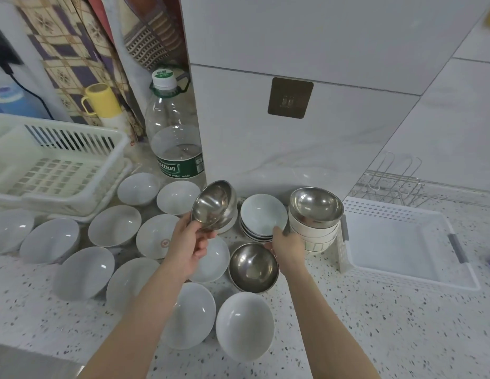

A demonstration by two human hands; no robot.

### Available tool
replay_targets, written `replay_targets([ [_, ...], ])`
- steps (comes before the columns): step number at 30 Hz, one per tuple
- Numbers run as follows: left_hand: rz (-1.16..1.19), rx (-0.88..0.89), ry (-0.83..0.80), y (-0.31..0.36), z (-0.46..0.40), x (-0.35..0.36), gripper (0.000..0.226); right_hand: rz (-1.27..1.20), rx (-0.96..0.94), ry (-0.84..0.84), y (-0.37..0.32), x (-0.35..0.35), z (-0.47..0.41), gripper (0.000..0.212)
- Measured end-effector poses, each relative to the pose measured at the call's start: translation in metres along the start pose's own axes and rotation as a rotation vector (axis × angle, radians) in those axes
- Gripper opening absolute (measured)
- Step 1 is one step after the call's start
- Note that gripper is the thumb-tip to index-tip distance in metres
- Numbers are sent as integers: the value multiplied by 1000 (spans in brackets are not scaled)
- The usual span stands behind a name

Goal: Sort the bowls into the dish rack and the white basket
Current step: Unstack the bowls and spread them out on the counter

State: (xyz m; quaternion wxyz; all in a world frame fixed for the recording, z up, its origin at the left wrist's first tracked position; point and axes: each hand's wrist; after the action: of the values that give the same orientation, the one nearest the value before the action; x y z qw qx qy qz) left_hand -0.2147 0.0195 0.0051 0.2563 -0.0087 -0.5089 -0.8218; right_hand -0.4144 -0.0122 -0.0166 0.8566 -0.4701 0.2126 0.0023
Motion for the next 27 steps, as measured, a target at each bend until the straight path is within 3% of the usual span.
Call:
replay_targets([
  [5,29,-62,58,-19,13,-26,25,101,-50,96,-4,13,-2,30],
  [9,93,-82,82,-31,24,-41,7,91,-25,118,-11,15,1,22],
  [15,105,-88,48,-37,36,-60,18,10,-40,147,-18,20,12,15],
  [27,72,-44,11,-19,48,-92,26,-117,-64,184,-30,27,32,39],
])
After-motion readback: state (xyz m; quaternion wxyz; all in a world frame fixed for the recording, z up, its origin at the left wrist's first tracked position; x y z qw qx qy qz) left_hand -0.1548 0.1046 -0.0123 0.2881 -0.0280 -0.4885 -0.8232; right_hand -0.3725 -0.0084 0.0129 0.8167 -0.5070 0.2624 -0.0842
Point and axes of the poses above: each hand's wrist, its own z-axis away from the middle knuckle, its own x-axis out of the palm, y = z × x, and after that the axes turned 3 degrees about y, right-handed
